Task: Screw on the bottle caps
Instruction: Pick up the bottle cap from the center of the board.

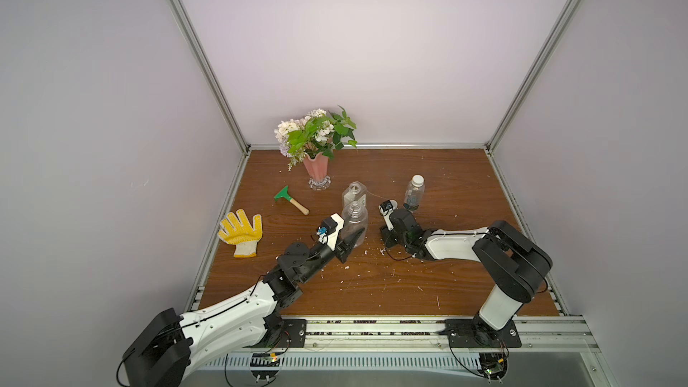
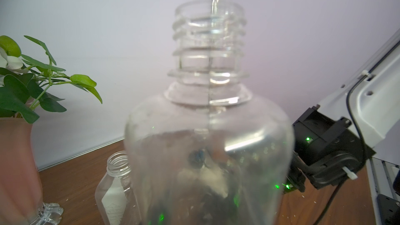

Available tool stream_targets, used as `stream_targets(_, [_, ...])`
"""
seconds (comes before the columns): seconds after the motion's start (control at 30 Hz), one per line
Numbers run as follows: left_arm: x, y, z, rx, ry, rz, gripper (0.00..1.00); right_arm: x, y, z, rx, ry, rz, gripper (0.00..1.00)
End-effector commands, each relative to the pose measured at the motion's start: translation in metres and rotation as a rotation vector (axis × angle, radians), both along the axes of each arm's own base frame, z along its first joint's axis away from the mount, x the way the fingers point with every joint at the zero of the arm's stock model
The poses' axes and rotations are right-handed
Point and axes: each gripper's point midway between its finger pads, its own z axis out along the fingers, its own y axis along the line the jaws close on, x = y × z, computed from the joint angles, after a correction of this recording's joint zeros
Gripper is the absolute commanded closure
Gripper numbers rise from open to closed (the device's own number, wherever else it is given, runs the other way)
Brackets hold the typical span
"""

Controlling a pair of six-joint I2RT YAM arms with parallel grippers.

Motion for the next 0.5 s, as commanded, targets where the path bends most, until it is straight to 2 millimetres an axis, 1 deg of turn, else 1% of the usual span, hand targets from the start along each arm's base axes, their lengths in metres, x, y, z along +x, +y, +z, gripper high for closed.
stream_targets(0.0, [0.0, 0.001, 0.002, 0.004, -0.014, -0.001, 0.55, -0.001, 0.0, 0.023, 0.033, -0.02, 0.007, 0.72])
stream_targets(0.13, [-0.002, 0.0, 0.002, 0.002, -0.017, -0.01, 0.56, -0.008, -0.007, 0.035, 0.031, -0.027, 0.01, 0.76])
stream_targets(0.27, [-0.003, -0.002, 0.0, 0.009, -0.02, -0.025, 0.56, -0.019, -0.014, 0.055, 0.033, -0.035, 0.027, 0.77])
stream_targets(0.33, [-0.005, -0.006, -0.001, 0.015, -0.023, -0.045, 0.56, -0.025, -0.018, 0.071, 0.034, -0.041, 0.044, 0.77])
stream_targets(0.4, [-0.008, -0.01, -0.003, 0.014, -0.026, -0.074, 0.56, -0.03, -0.021, 0.094, 0.042, -0.06, 0.06, 0.77])
stream_targets(0.47, [-0.012, -0.017, -0.003, 0.005, -0.034, -0.118, 0.56, -0.037, -0.025, 0.122, 0.057, -0.088, 0.082, 0.77])
